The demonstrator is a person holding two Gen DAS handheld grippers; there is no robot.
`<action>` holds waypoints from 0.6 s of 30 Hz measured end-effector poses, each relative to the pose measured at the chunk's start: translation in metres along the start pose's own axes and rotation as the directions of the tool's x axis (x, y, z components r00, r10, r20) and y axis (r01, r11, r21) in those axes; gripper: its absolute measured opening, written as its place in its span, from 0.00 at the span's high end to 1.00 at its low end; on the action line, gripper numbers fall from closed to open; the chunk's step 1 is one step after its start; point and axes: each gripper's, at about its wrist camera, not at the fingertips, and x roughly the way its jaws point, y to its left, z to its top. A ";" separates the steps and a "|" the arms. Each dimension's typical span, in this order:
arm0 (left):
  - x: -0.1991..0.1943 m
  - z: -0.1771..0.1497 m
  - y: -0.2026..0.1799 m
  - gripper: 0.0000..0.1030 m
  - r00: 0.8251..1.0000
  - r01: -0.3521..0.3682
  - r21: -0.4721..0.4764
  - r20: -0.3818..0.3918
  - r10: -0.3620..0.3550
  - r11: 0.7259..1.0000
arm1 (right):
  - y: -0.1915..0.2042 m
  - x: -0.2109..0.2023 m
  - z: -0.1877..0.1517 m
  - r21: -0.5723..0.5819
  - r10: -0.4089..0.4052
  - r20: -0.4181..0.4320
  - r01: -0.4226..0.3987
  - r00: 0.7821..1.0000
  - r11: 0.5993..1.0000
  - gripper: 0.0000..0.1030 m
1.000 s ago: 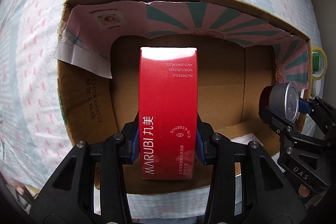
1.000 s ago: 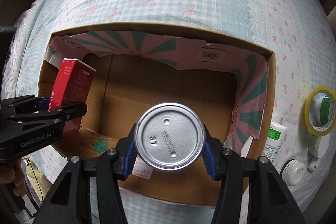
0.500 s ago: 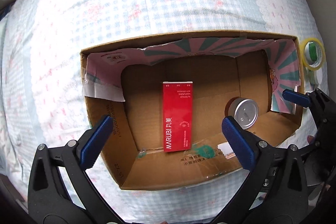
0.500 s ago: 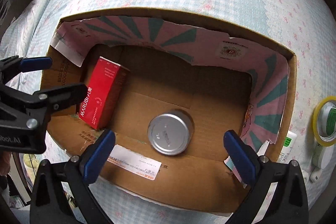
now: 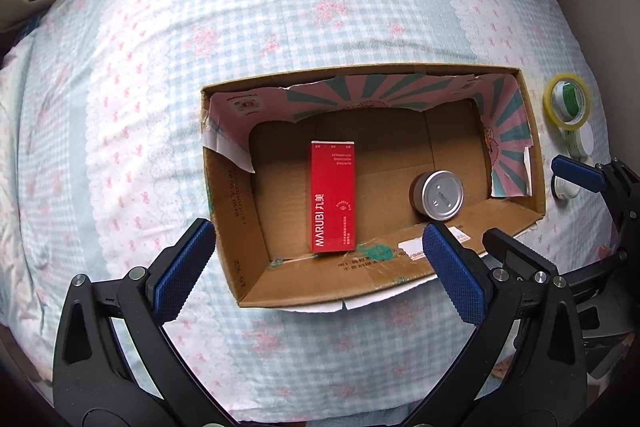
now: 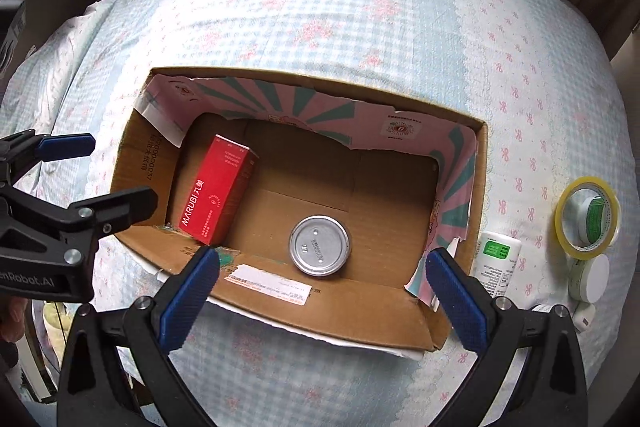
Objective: Organize rigid objects
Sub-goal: 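Raise both open tools away from the cardboard box toward the remaining objects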
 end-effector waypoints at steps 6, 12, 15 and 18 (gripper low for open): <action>-0.049 -0.025 0.007 0.00 0.997 0.015 -0.027 0.073 -0.013 1.000 | 0.005 -0.051 -0.015 0.015 -0.009 0.027 0.009 1.000 1.000 0.00; -0.099 -0.063 0.013 0.00 0.988 0.024 -0.046 0.154 -0.017 0.999 | 0.022 -0.097 -0.045 0.010 -0.026 0.072 0.026 0.997 1.000 0.00; -0.119 -0.082 0.014 0.00 0.981 0.015 -0.026 0.196 -0.010 1.000 | 0.024 -0.116 -0.065 0.053 -0.037 0.094 0.032 0.995 0.998 0.00; -0.131 -0.097 0.011 0.00 0.973 0.017 -0.009 0.229 -0.014 1.000 | 0.023 -0.132 -0.086 0.082 -0.070 0.102 0.062 0.992 0.995 0.00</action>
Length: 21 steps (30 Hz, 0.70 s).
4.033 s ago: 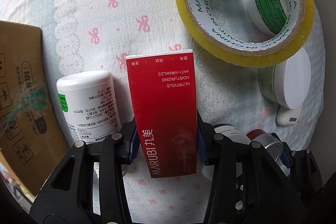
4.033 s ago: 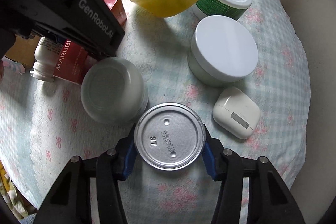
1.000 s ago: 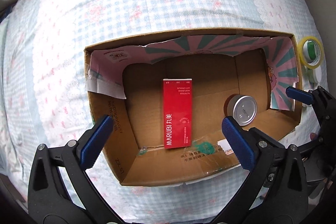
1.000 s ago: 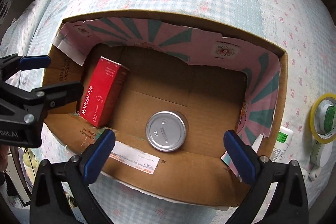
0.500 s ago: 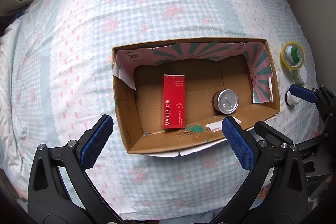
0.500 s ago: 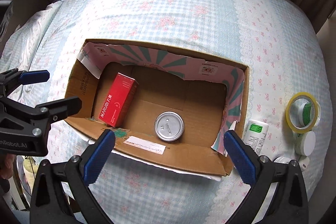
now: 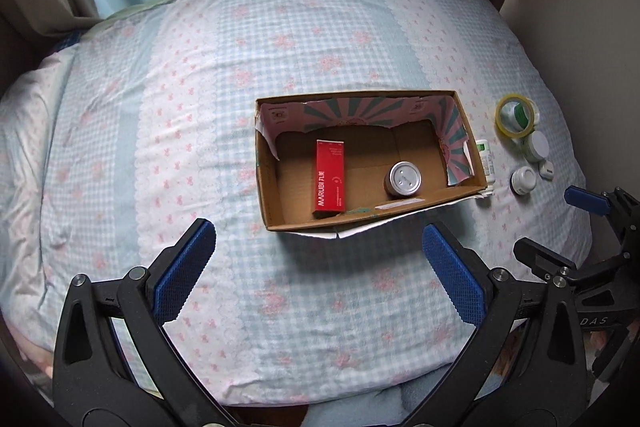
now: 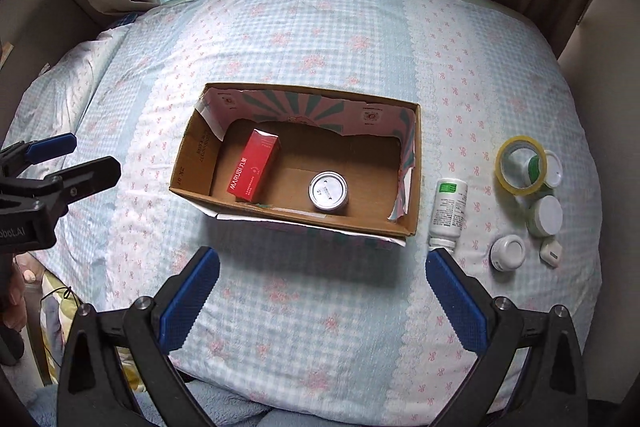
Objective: Organize rigid objects
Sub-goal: 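Raise both open tools away from the cardboard box toward the remaining objects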
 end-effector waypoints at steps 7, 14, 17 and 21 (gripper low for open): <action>-0.021 -0.022 -0.021 0.00 0.999 0.035 0.003 0.035 -0.035 0.999 | -0.024 -0.038 -0.038 0.058 -0.063 0.041 0.060 0.997 0.997 0.00; -0.026 -0.031 -0.073 0.00 0.994 0.102 0.034 0.026 -0.103 0.994 | -0.071 -0.066 -0.067 0.134 -0.129 0.100 0.115 0.987 0.984 0.00; -0.026 -0.030 -0.105 0.00 0.995 0.093 0.050 0.030 -0.094 0.994 | -0.098 -0.073 -0.076 0.147 -0.146 0.119 0.128 0.982 0.981 0.00; -0.023 -0.025 -0.147 0.00 0.995 0.088 0.025 0.040 -0.089 0.996 | -0.141 -0.077 -0.082 0.137 -0.141 0.142 0.121 0.980 0.983 0.00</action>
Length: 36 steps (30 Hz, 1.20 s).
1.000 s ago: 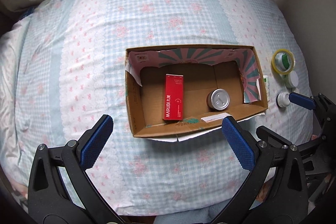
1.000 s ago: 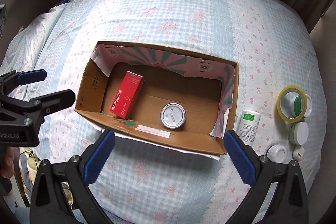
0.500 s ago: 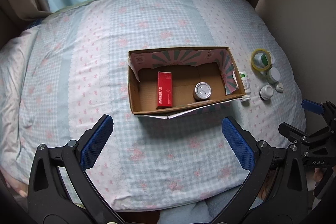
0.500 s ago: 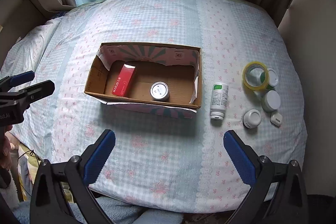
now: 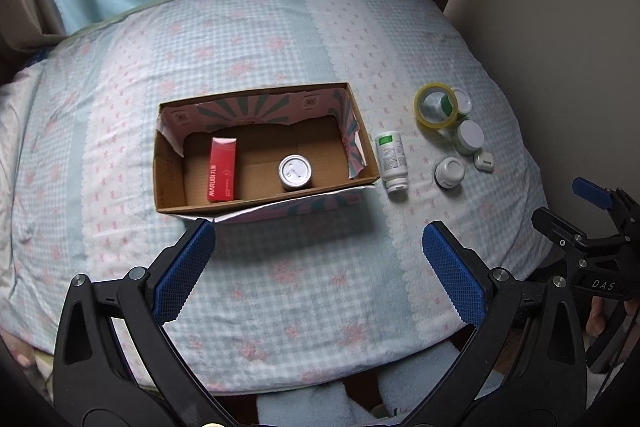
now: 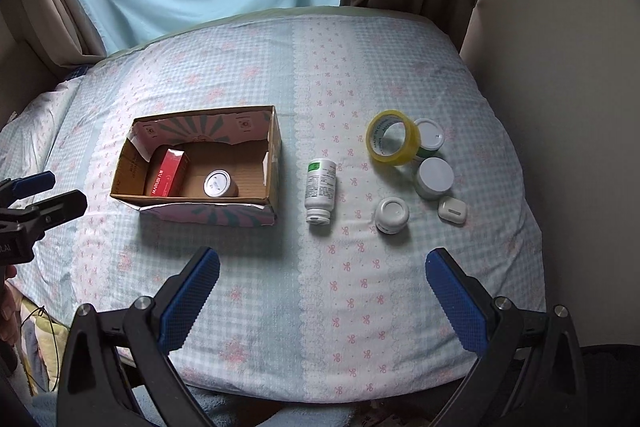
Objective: Organize rigid objects
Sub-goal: 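Raise both open tools away from the cardboard box toward the remaining objects, then grasp the yellow tape roll with the left tool while the right tool grasps the pale green jar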
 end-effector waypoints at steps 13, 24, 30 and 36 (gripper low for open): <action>0.071 0.040 -0.147 0.00 0.998 0.005 -0.060 -0.064 -0.009 0.998 | -0.136 0.053 0.013 -0.142 0.021 -0.037 -0.026 0.999 0.990 0.00; 0.154 0.083 -0.193 0.00 0.986 0.035 0.004 -0.165 -0.033 0.999 | -0.192 0.116 0.031 0.002 0.060 -0.081 -0.060 0.995 0.998 0.00; 0.222 0.099 -0.191 0.00 0.971 0.119 -0.040 -0.205 -0.125 0.992 | -0.205 0.164 0.037 0.027 0.072 -0.100 -0.069 0.992 0.997 0.00; 0.291 0.116 -0.194 0.00 0.947 0.179 -0.069 -0.260 -0.191 0.981 | -0.215 0.222 0.037 0.047 0.101 -0.143 -0.096 0.985 0.994 0.00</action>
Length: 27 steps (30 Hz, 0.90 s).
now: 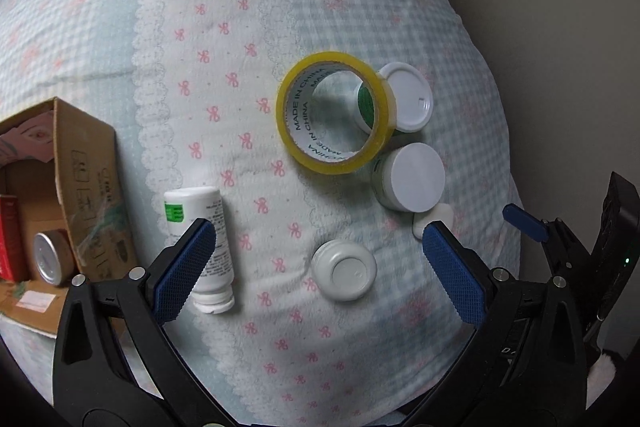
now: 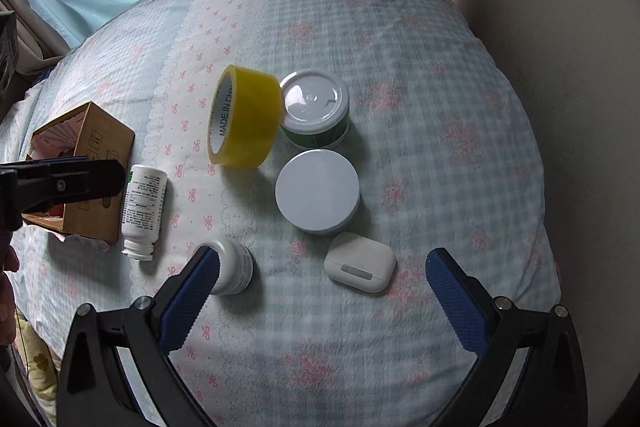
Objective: Organize rigid objects
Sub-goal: 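Grasp the yellow tape roll with the left tool while the right tool grasps the pale green jar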
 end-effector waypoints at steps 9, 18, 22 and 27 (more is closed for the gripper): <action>0.043 0.052 -0.025 0.00 0.993 0.110 -0.004 -0.046 -0.111 0.994 | -0.004 0.053 0.011 0.010 -0.008 -0.035 0.008 0.999 1.000 0.00; 0.086 0.070 -0.032 0.45 0.977 0.166 -0.061 -0.124 -0.173 0.984 | 0.001 0.088 0.022 -0.016 -0.001 -0.047 0.001 0.999 1.000 0.05; 0.094 0.071 -0.035 0.75 0.972 0.171 -0.059 -0.155 -0.178 0.984 | 0.007 0.097 0.023 -0.041 -0.013 -0.058 0.011 0.998 0.999 0.31; 0.088 0.072 -0.036 0.79 0.975 0.176 -0.051 -0.127 -0.182 0.983 | 0.007 0.096 0.022 -0.036 -0.017 -0.037 0.016 0.999 0.999 0.35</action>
